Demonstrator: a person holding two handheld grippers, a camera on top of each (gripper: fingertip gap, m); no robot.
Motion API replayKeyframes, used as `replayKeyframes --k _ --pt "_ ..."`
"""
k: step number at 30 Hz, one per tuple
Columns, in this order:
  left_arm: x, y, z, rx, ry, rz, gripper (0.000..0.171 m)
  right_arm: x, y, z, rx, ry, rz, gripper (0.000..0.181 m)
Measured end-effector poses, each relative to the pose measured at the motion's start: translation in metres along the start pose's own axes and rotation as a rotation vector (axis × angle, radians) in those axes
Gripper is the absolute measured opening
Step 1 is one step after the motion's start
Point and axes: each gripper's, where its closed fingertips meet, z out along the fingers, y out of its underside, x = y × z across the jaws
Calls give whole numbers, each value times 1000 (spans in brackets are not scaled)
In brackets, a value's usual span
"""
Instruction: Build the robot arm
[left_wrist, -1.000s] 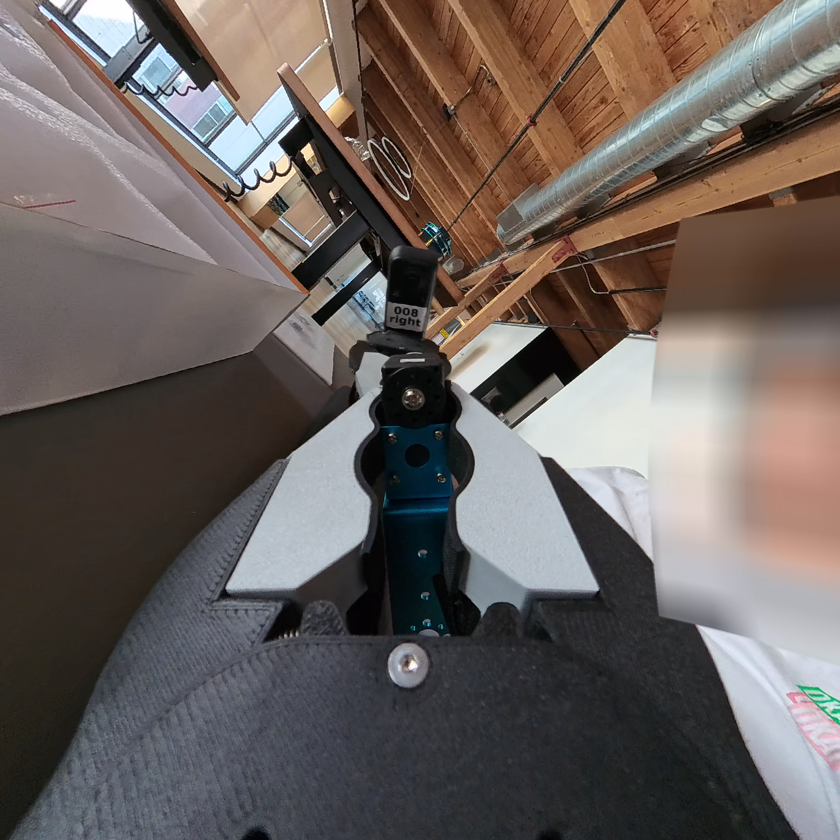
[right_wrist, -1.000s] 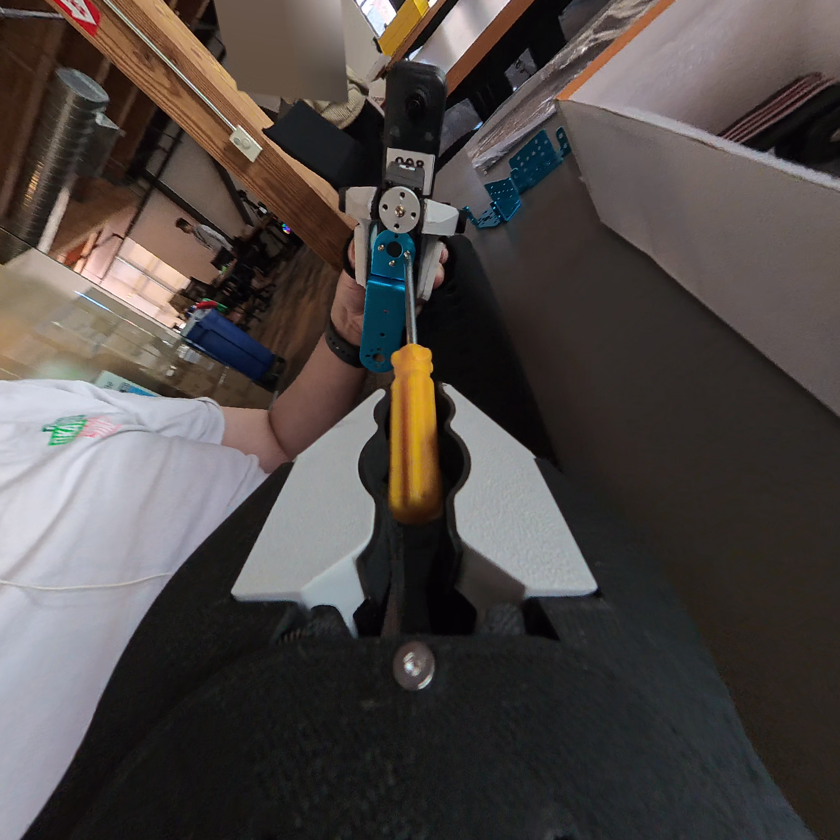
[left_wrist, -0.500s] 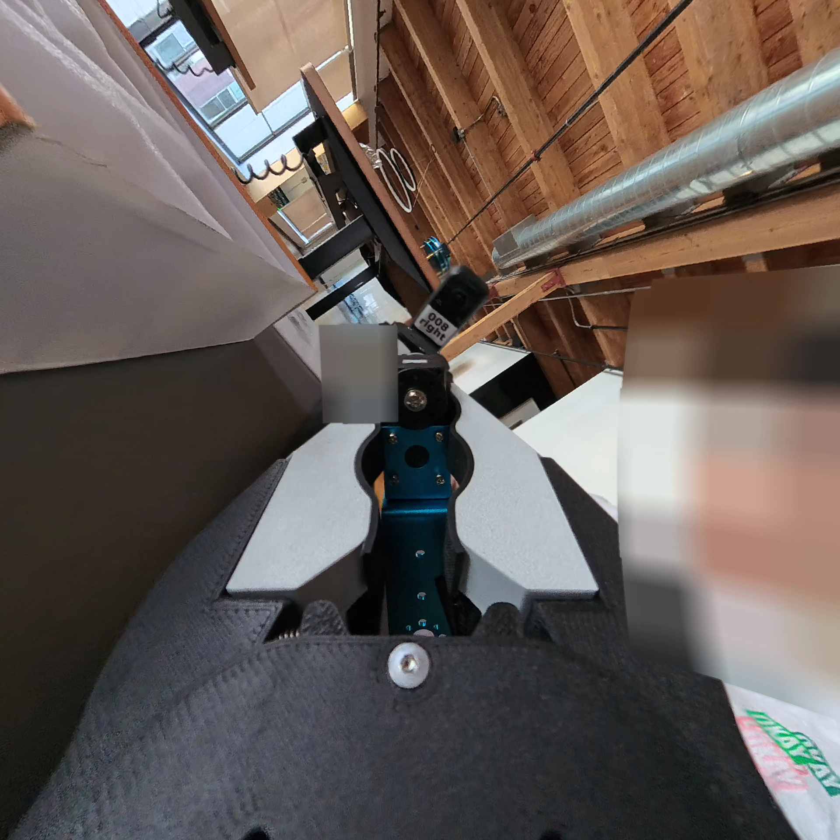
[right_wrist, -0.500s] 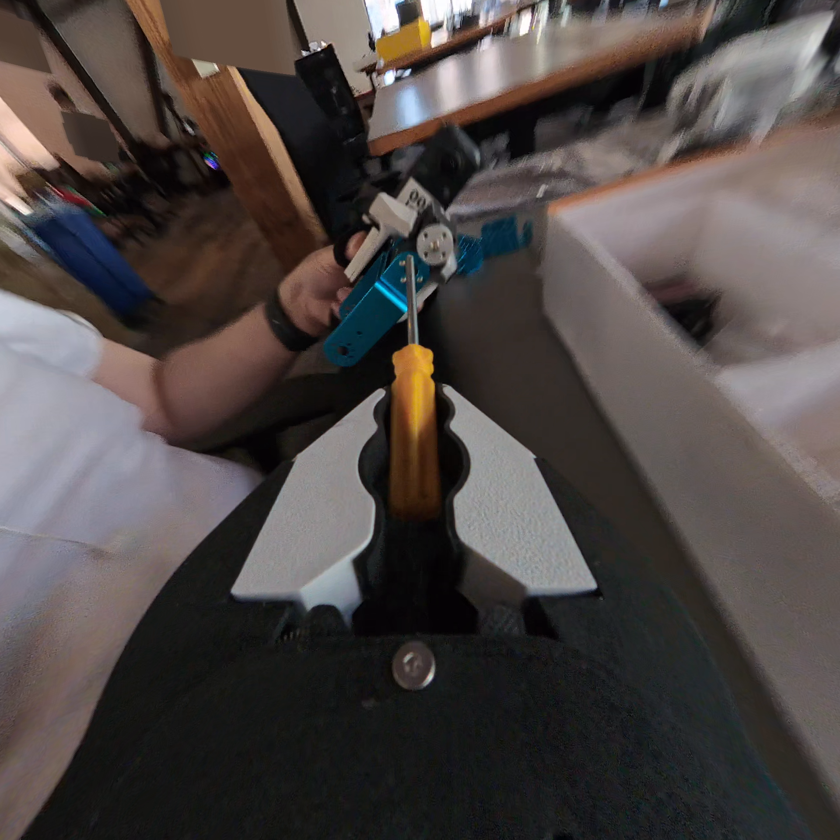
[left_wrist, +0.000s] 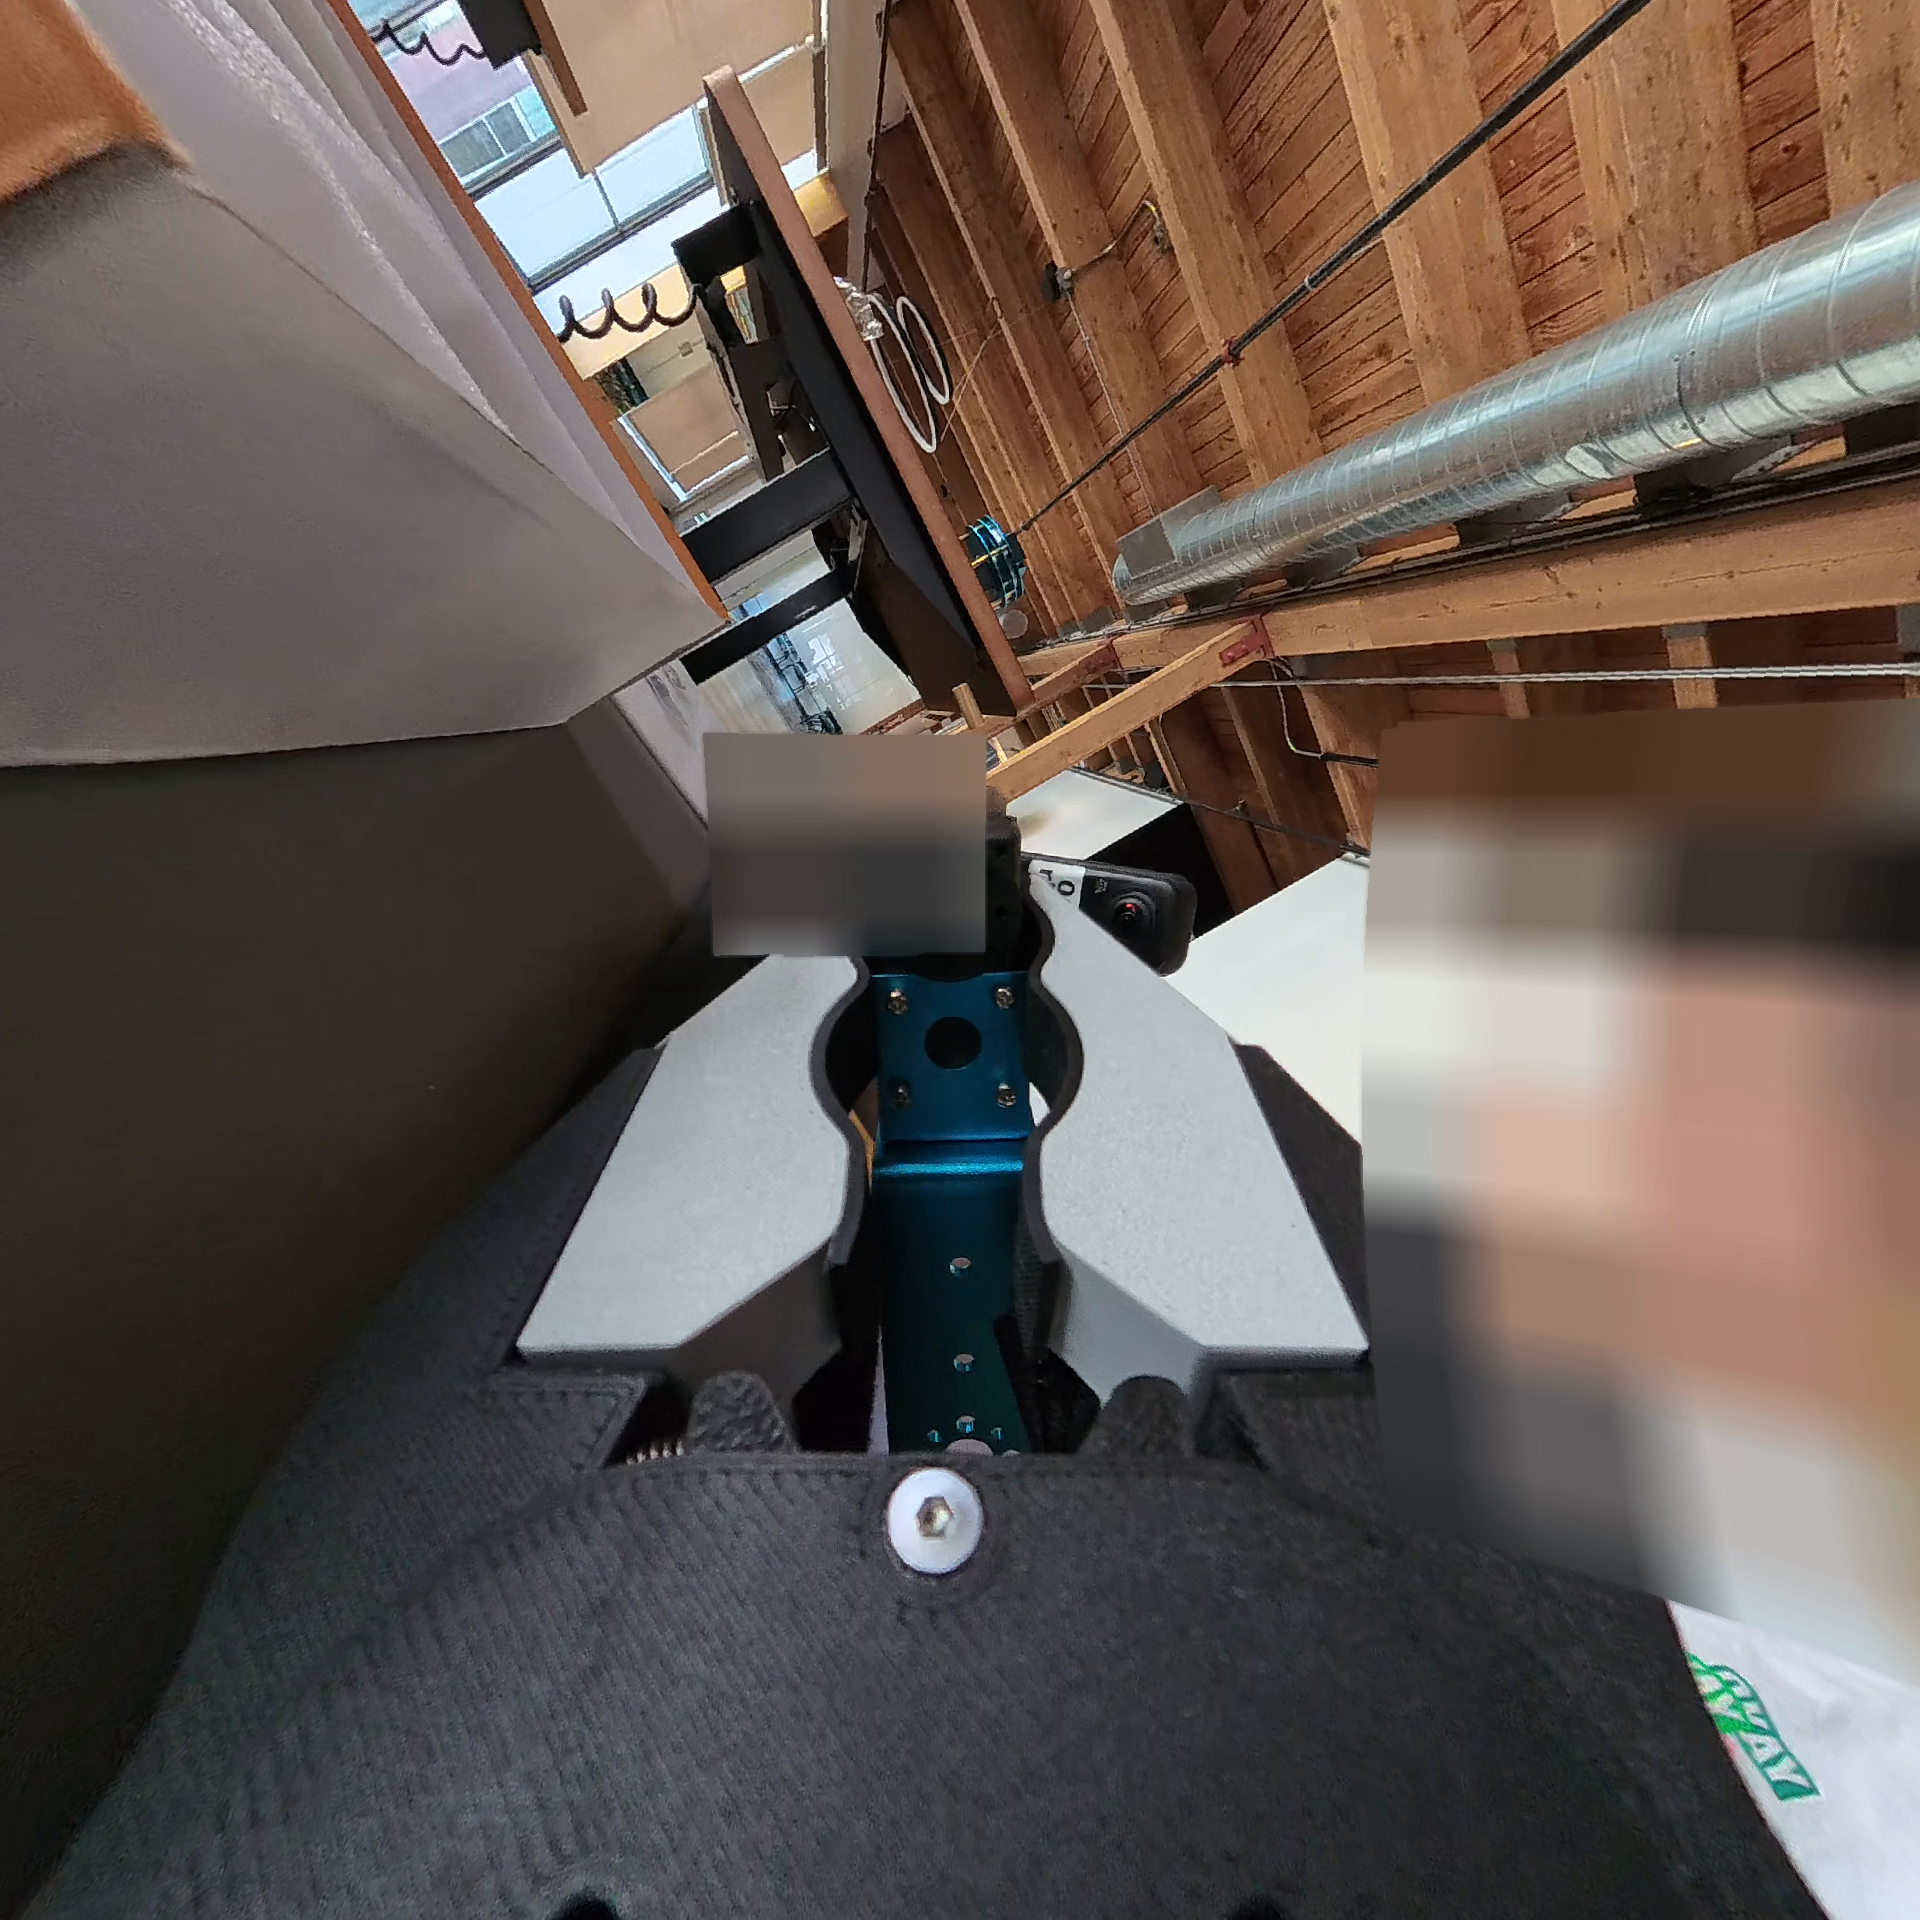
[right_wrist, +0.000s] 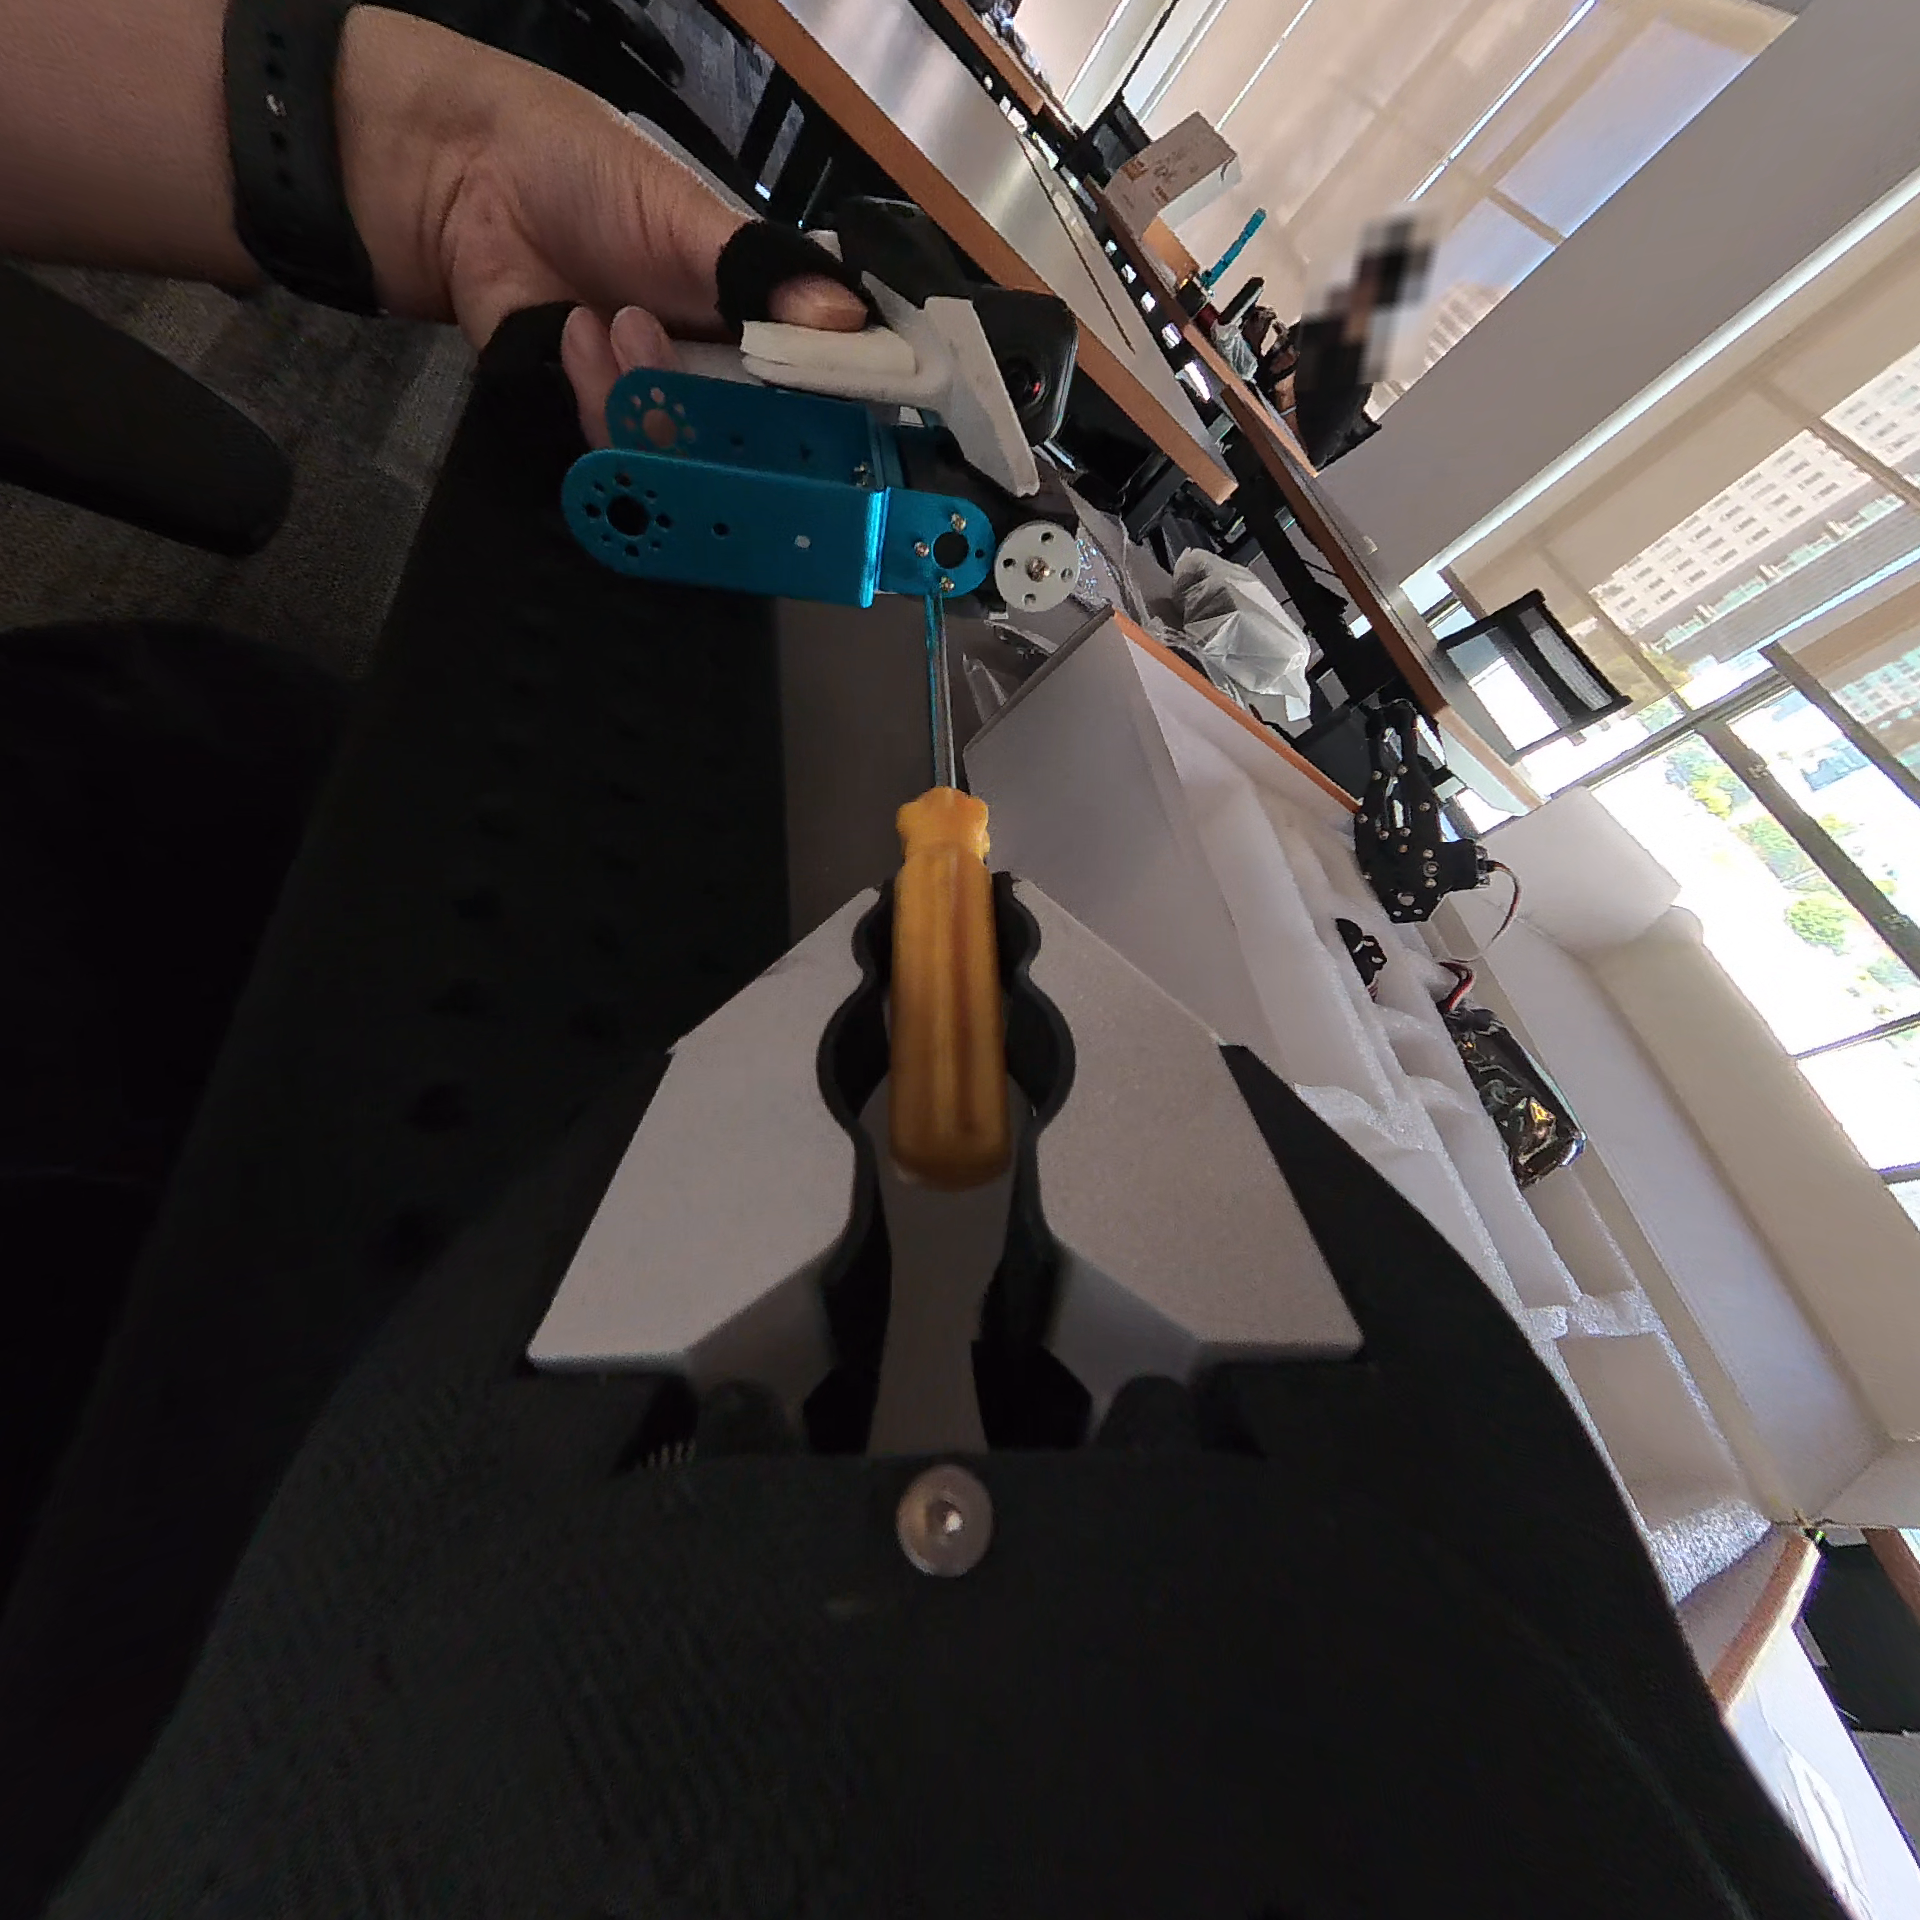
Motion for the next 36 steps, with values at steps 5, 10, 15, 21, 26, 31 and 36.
replayKeyframes --k 5,10,15,21,26,31,36 --pt "0 0 0 -3 4 0 21 1 -1 -1 3 10 6 17" --pt "1 1 1 -8 7 2 21 1 -2 -1 10 9 14 16" --pt "2 2 1 -11 11 9 21 1 -1 -1 16 -3 28 16" --pt "2 3 1 -19 17 3 21 1 -2 -2 7 14 -37 17" --pt "2 4 2 -21 -2 40 21 -2 -1 -2 19 -70 175 17" --pt "4 7 4 -40 -15 99 22 -5 -5 -6 56 -181 445 17" --pt "4 6 4 -32 -23 125 22 -5 -8 -6 66 -249 647 17"
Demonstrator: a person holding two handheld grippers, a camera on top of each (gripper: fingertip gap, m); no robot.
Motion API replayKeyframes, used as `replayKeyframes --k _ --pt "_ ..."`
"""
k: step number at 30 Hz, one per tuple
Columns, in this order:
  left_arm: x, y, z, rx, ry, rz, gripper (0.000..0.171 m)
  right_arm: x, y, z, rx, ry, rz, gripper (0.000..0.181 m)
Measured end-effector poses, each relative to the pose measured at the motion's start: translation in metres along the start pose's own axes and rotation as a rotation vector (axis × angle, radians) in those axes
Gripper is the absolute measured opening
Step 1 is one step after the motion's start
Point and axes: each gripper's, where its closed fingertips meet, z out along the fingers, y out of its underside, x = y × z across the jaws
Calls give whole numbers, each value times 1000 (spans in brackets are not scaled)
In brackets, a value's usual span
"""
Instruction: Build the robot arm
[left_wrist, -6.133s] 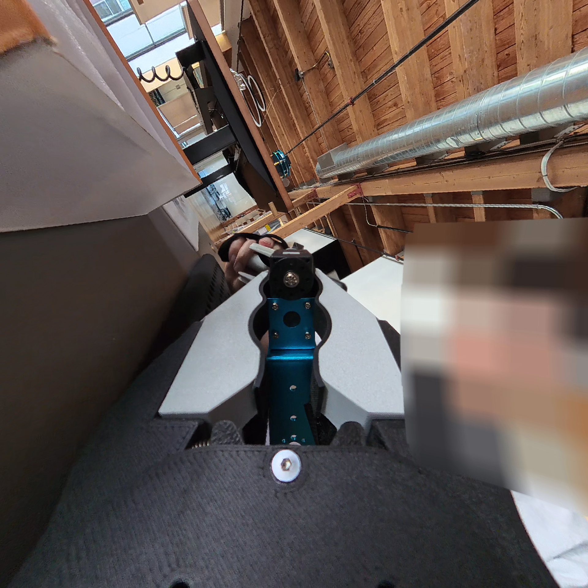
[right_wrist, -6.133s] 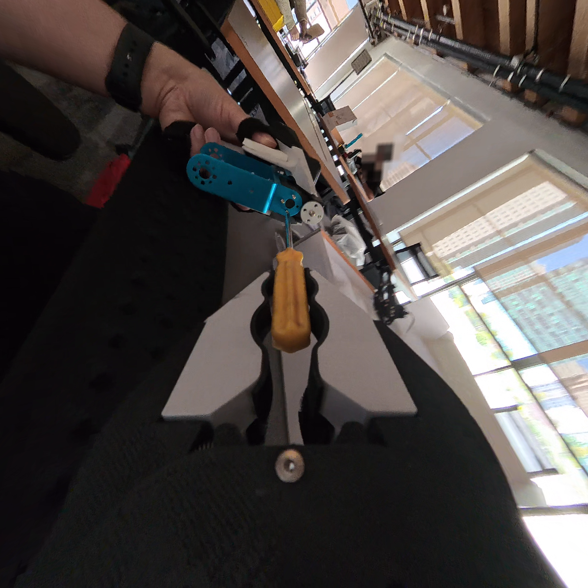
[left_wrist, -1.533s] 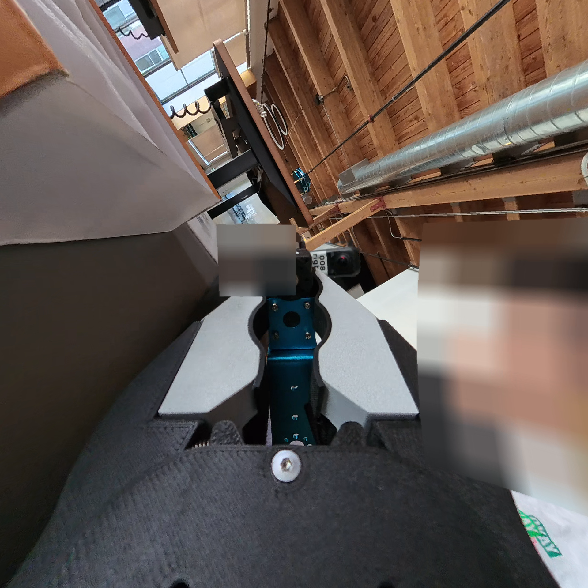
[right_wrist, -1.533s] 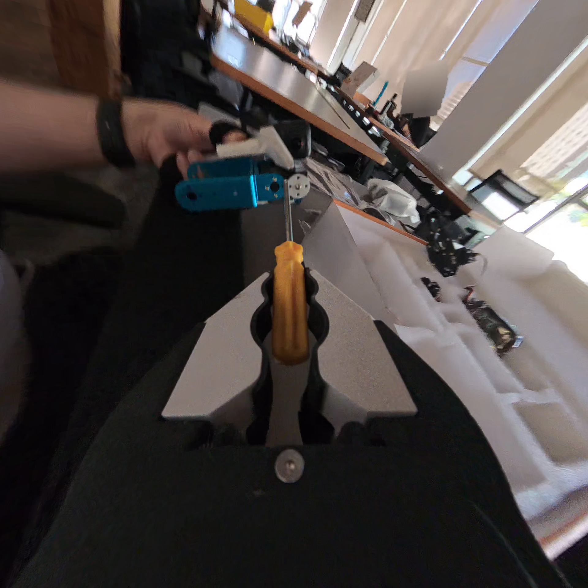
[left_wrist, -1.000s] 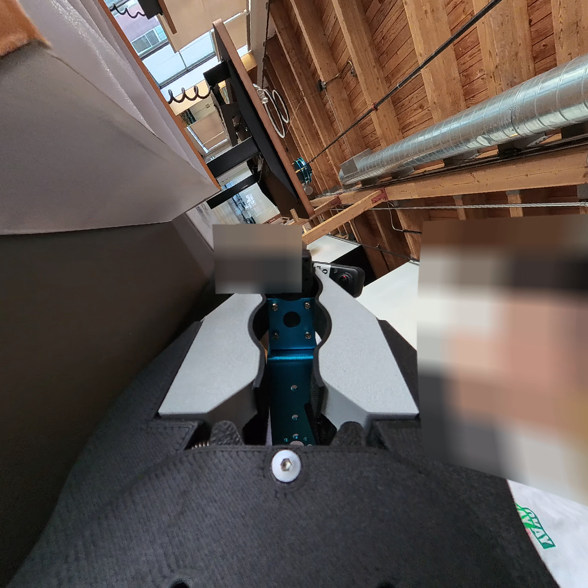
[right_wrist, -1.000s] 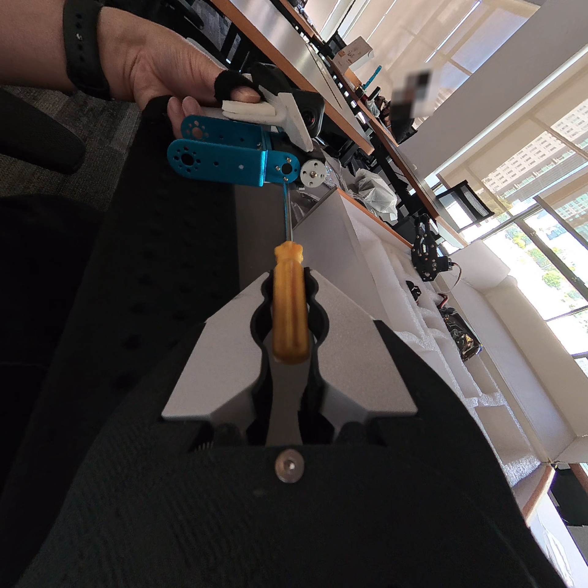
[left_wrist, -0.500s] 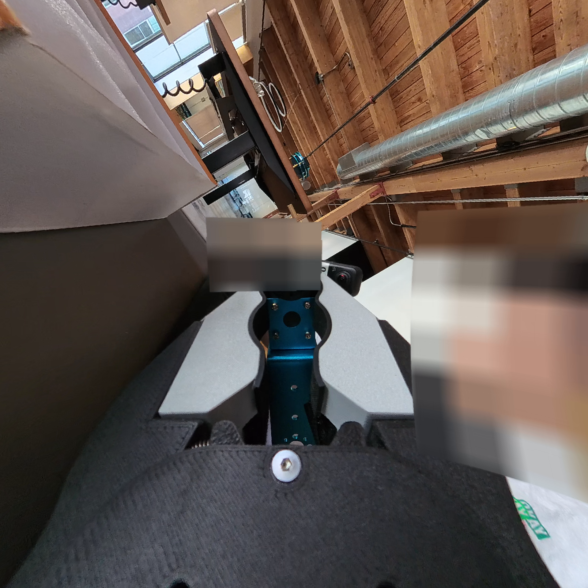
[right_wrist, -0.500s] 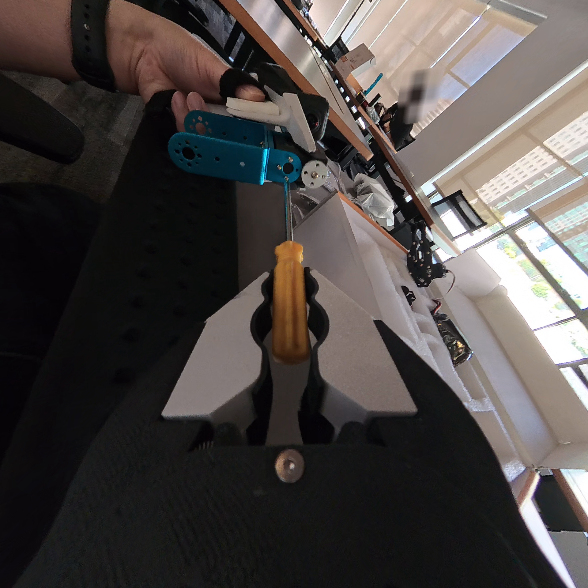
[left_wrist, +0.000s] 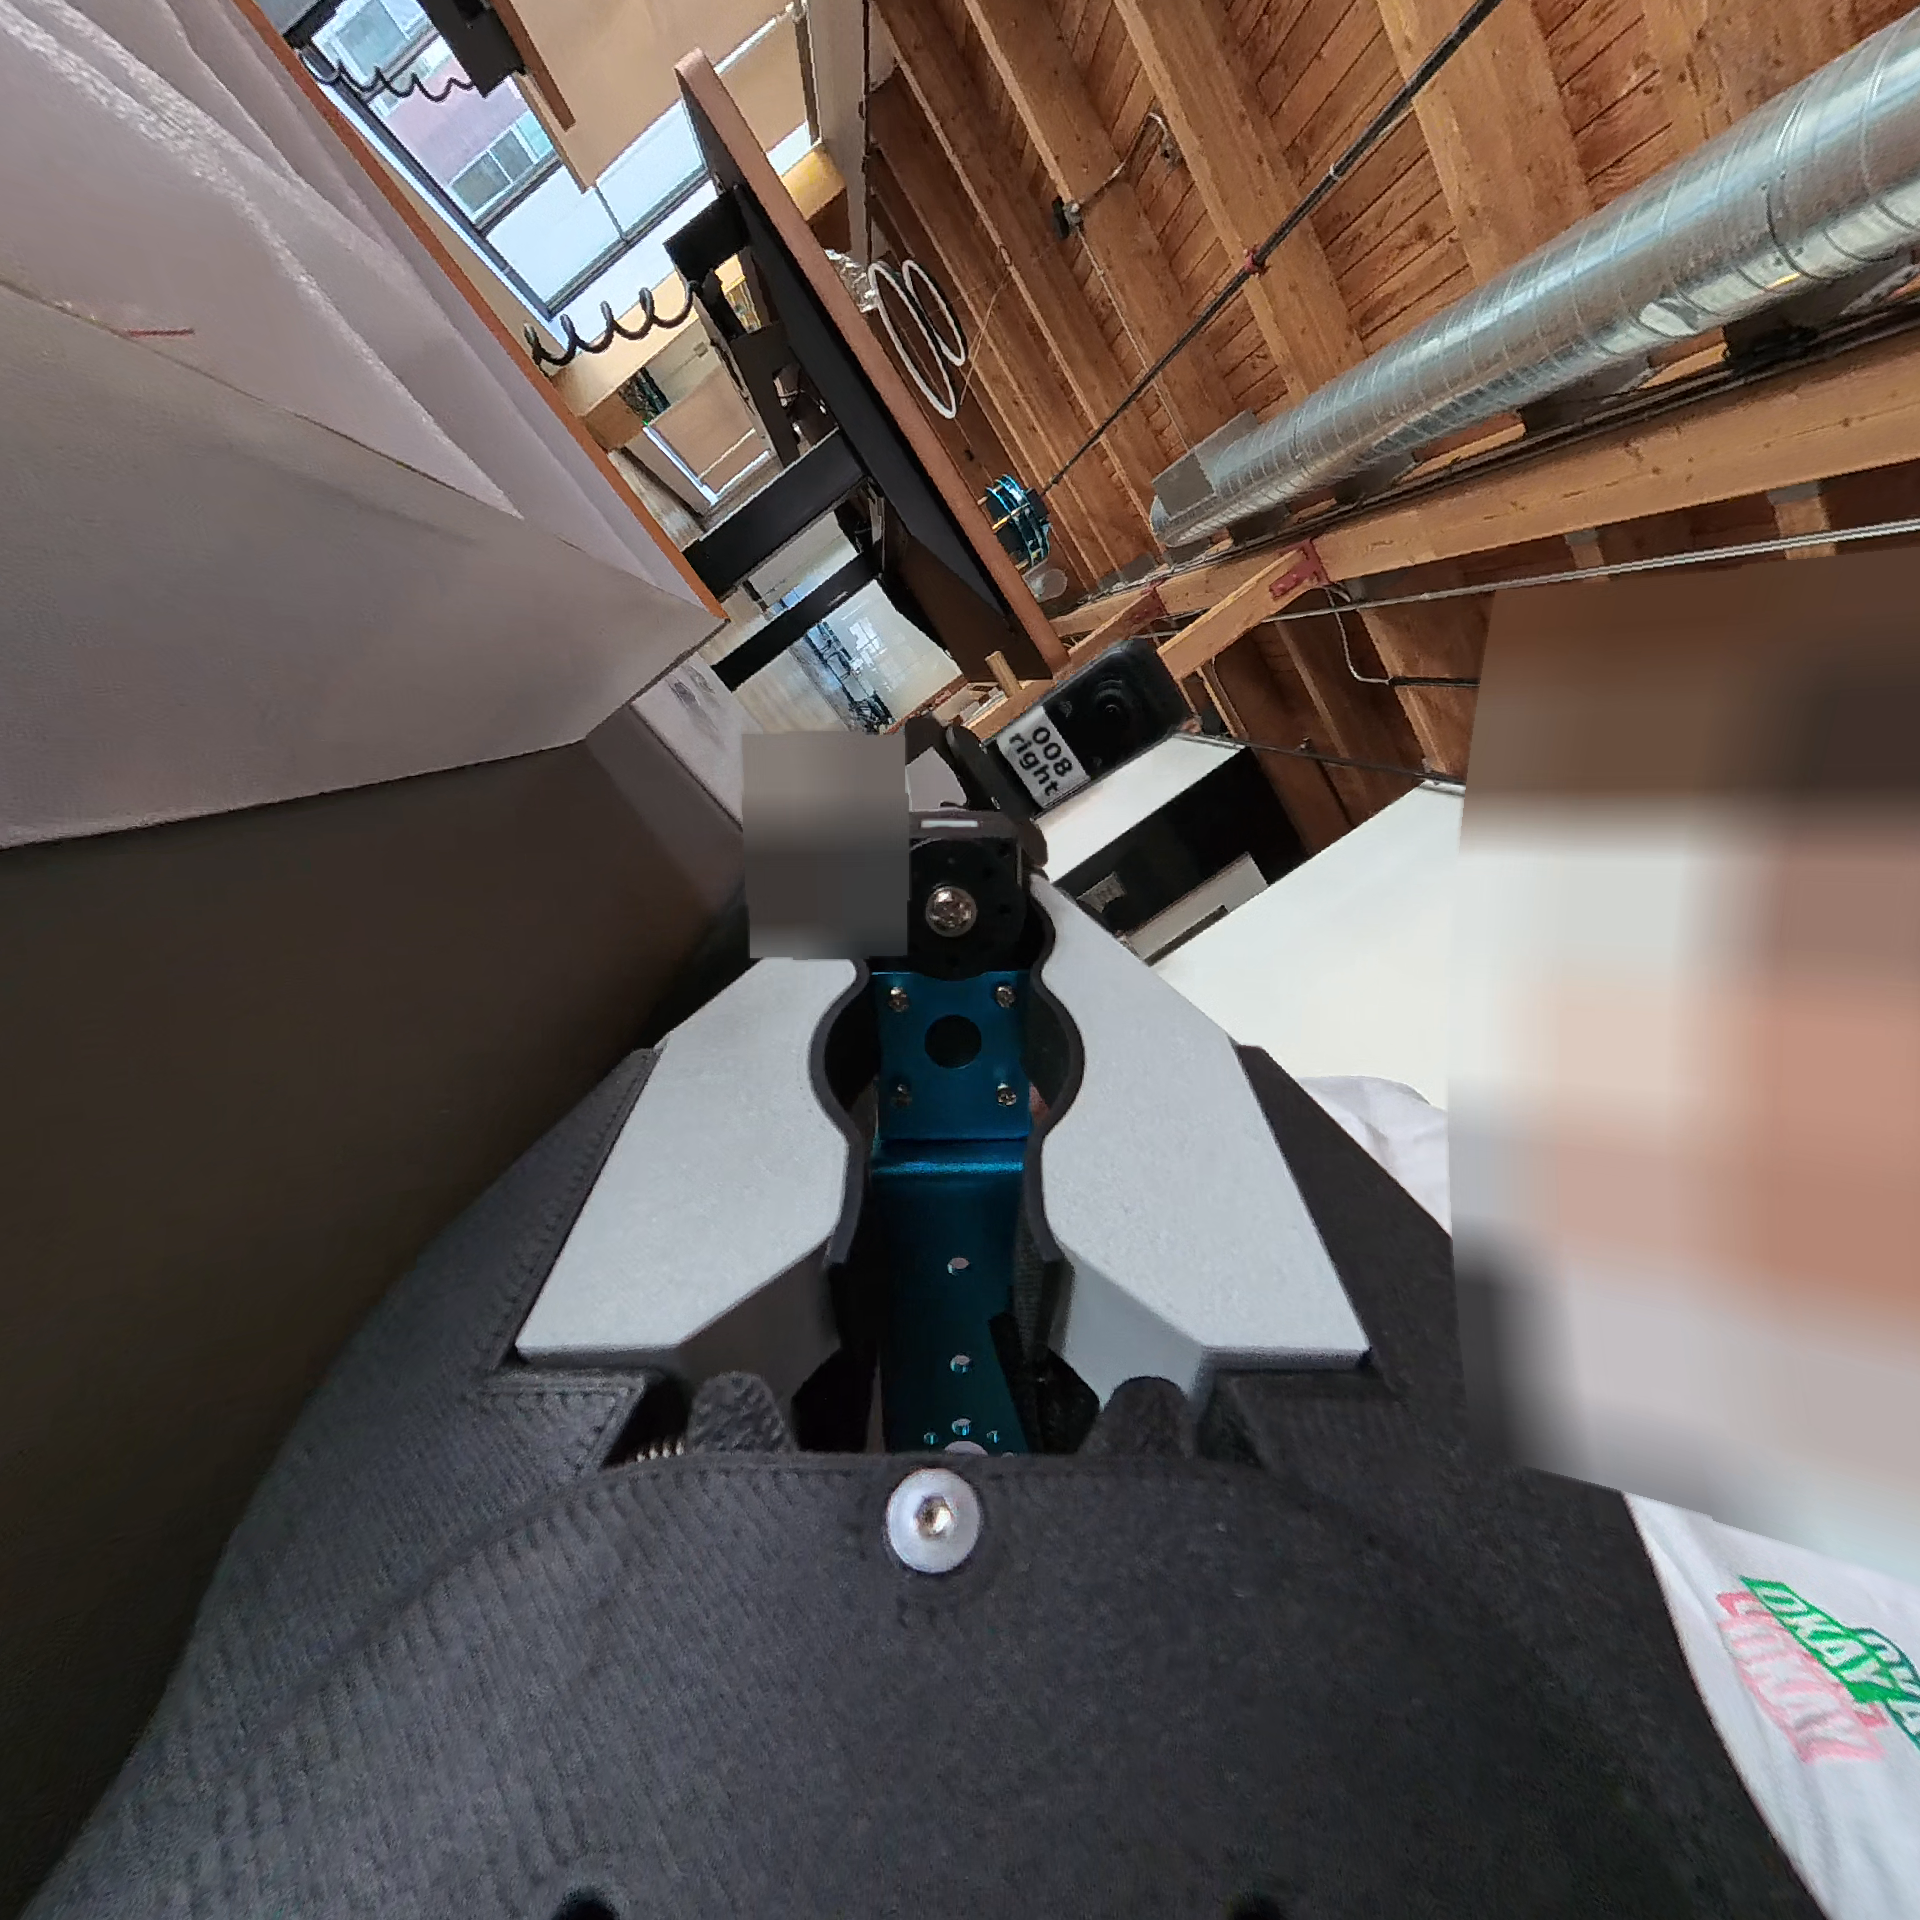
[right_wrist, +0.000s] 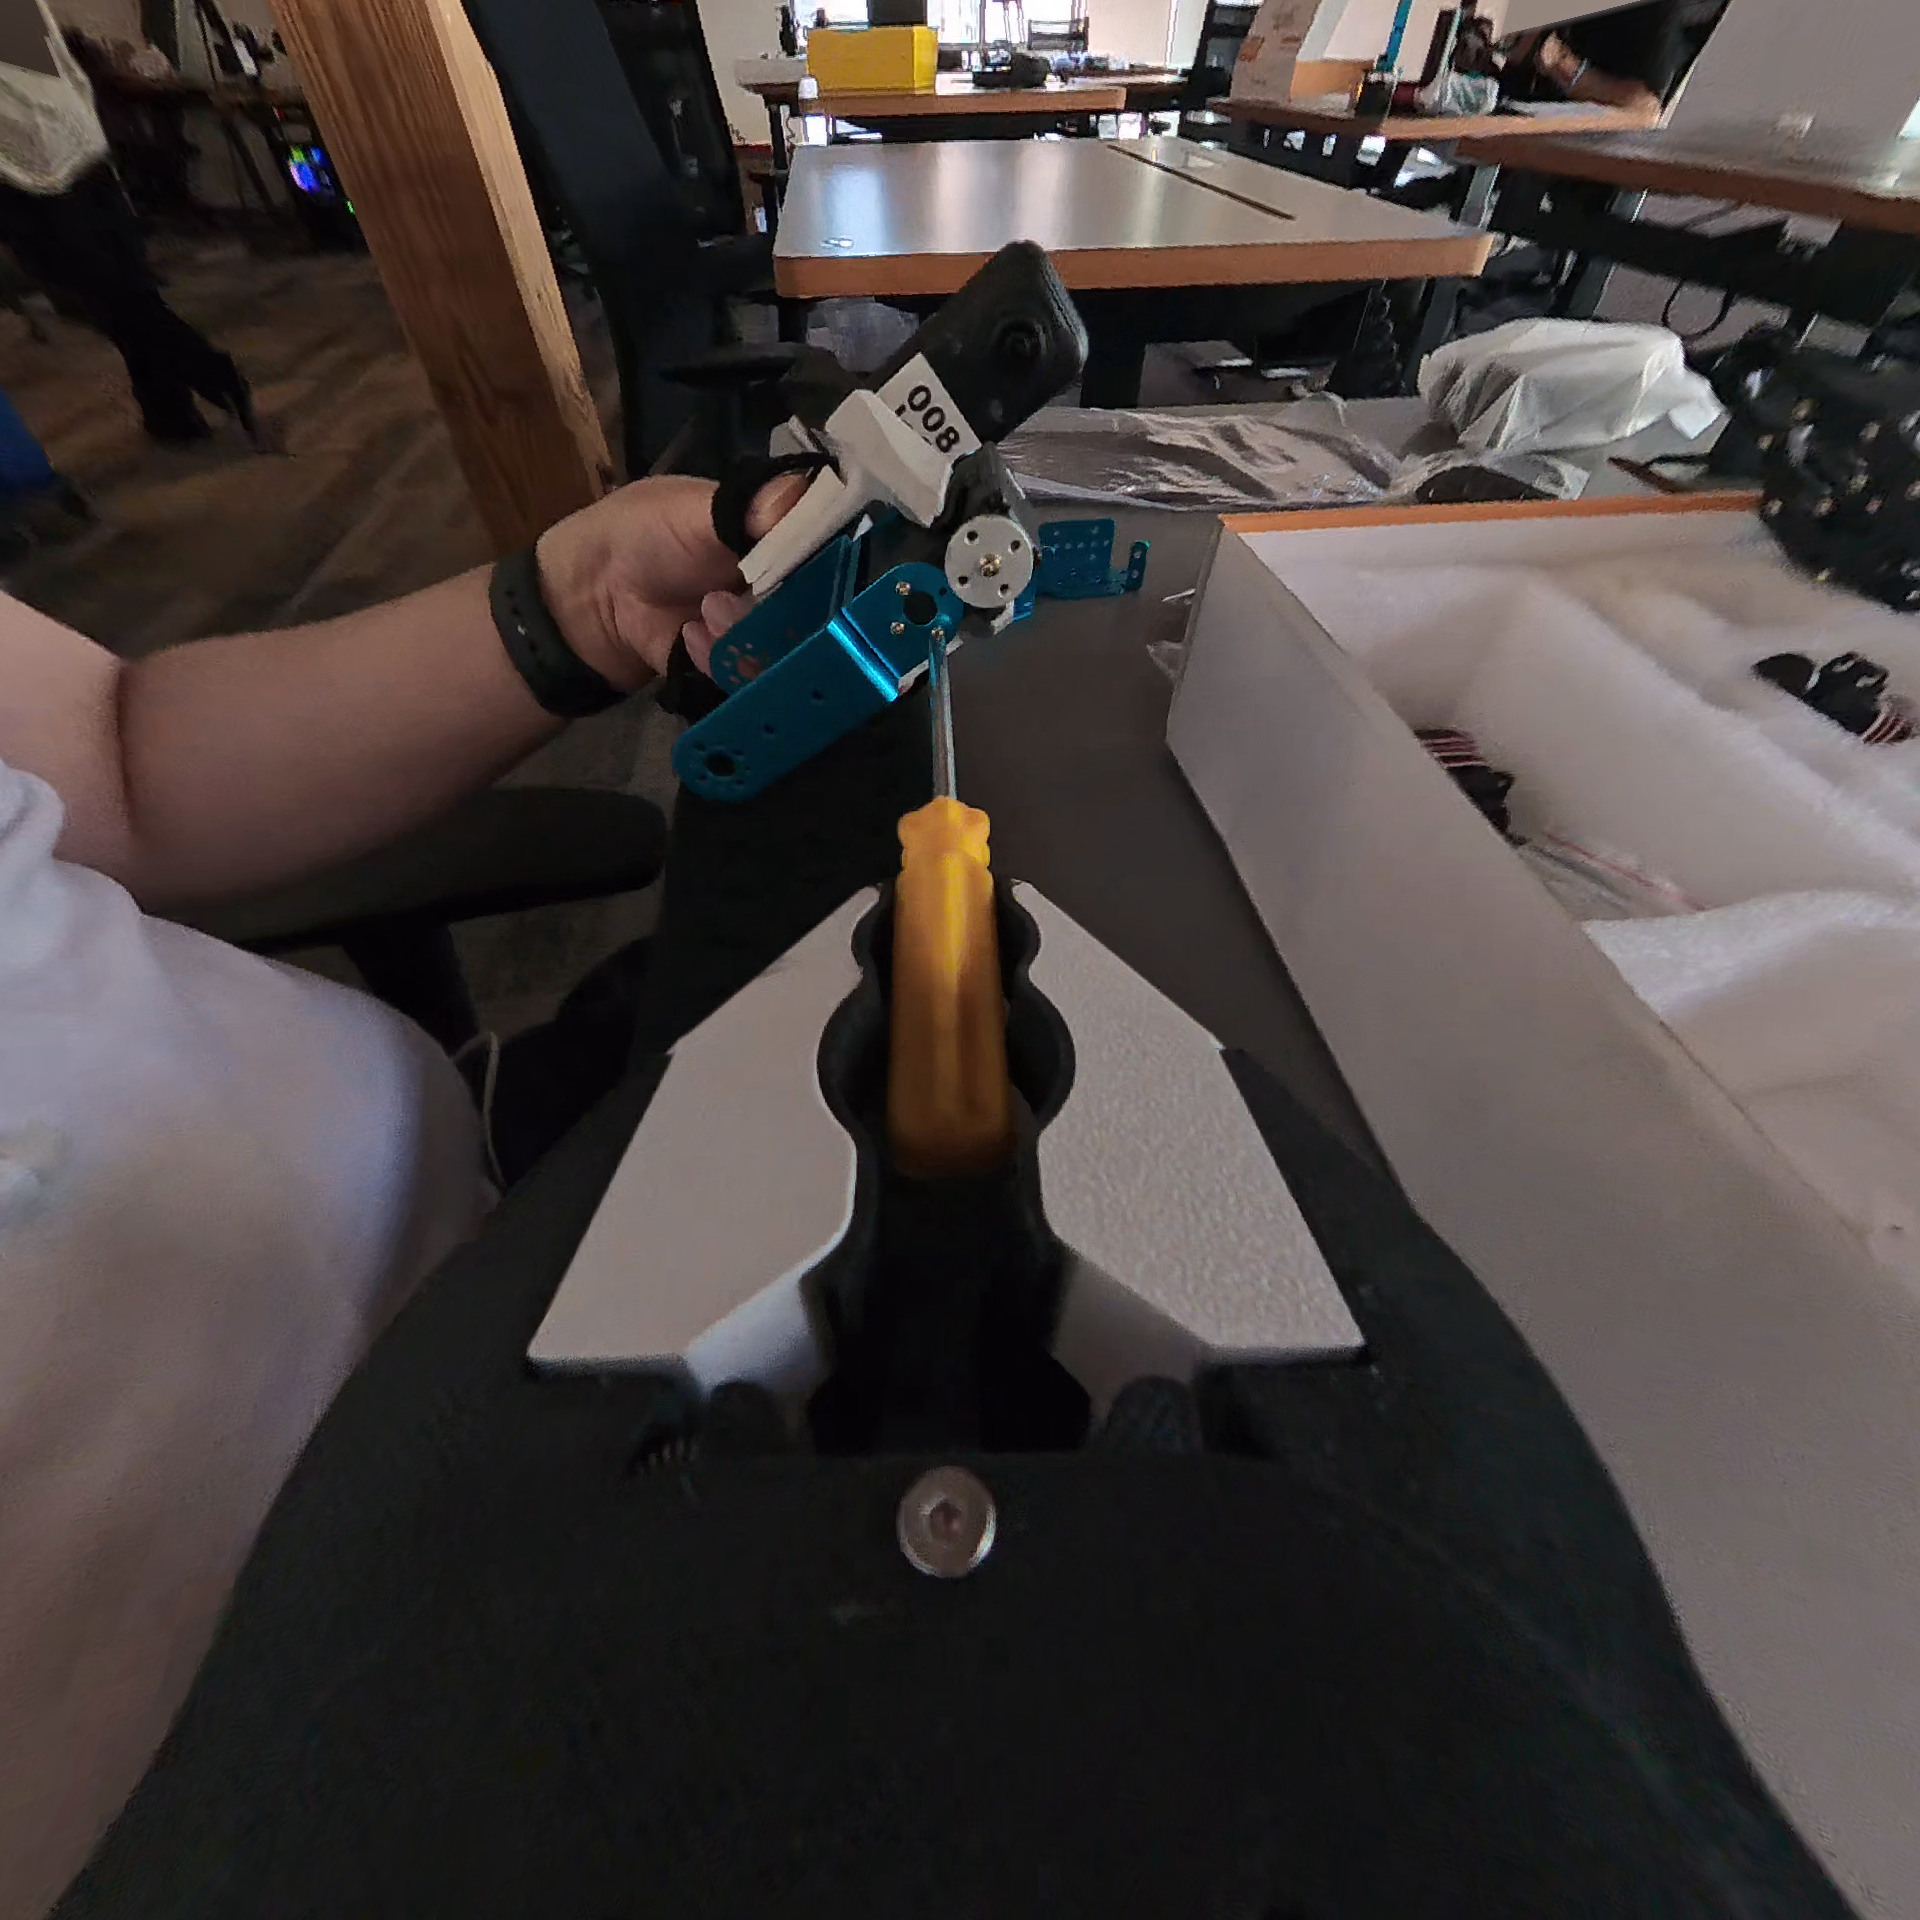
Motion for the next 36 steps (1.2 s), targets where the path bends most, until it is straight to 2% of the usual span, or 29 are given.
replayKeyframes --k 2,4,8,13,14,17,19,28,36 --pt "1 -1 -1 8 2 15 22 -1 -1 1 -8 -28 75 17" --pt "5 0 -1 3 26 20 22 -3 -3 0 -9 -52 70 17" --pt "2 -5 -3 32 39 -54 22 3 -2 3 -55 57 -182 17" --pt "4 -7 -6 39 95 -127 22 7 -7 3 -120 256 -671 17" --pt "4 -5 -5 28 96 -127 22 9 -4 3 -159 276 -712 17" --pt "12 -1 -3 -1 127 -96 22 10 3 3 -175 233 -602 17" --pt "9 -1 -2 8 94 -71 22 7 1 2 -151 216 -543 16" --pt "9 1 -2 -5 66 -32 22 1 1 0 -147 166 -400 16" --pt "7 3 0 -12 35 12 22 -4 7 1 -151 20 -77 17"
